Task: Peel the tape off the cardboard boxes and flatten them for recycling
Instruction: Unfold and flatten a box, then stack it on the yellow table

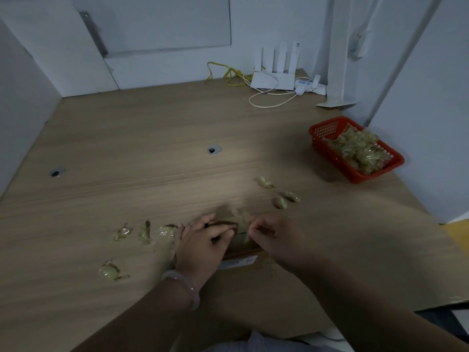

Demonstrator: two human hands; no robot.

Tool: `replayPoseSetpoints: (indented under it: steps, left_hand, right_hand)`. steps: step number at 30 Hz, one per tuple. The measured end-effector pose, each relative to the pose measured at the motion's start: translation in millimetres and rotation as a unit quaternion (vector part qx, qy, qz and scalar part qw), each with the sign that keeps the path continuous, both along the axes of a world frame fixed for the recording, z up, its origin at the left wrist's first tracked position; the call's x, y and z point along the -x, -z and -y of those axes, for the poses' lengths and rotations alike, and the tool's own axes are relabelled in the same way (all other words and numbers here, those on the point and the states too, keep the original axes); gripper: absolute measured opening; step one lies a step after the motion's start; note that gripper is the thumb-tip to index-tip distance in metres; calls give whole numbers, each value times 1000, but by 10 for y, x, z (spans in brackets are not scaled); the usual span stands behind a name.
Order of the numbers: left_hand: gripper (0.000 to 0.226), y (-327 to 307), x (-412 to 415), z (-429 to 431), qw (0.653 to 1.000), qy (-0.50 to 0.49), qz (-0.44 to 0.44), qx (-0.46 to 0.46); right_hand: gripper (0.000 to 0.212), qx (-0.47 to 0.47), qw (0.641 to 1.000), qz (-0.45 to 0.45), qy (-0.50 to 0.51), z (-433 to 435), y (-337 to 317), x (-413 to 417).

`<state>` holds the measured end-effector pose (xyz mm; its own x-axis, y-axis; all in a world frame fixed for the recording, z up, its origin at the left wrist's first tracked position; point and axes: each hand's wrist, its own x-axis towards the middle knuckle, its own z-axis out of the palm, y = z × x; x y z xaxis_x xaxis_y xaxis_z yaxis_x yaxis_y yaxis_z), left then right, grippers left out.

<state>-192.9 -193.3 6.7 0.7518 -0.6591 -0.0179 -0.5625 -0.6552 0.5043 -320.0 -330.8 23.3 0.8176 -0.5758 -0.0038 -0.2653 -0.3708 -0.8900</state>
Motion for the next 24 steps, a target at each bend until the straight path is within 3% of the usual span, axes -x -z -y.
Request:
replayPoseSetpoints:
  steps: [6, 10, 12, 17, 21, 23, 24]
  left_hand:
    - [50, 7, -11, 57, 996, 3, -83, -22]
    - [10, -27, -20, 91, 992, -3, -123, -1]
    - [24, -50, -3, 93, 994, -1, -113, 2]
    - [24, -89, 47, 114, 995, -16, -92, 17]
    - [24, -95, 58, 99, 994, -33, -88, 50]
    - [25, -78, 61, 99, 994, -35, -79, 71]
    - [25, -60, 63, 97, 992, -40, -75, 94]
  right_hand:
    - [11, 28, 996, 30, -79, -13, 57, 1]
    - [24, 65, 989, 11, -129, 68, 118, 19]
    - [35, 65, 988, 9, -143, 92, 137, 14]
    - [43, 96, 989, 30, -113, 83, 172, 47]
    - [33, 84, 995, 32, 37, 142, 221, 18]
    - [32, 122, 993, -1, 3, 199, 218, -6]
    - [43, 146, 988, -35, -41, 213, 224, -13]
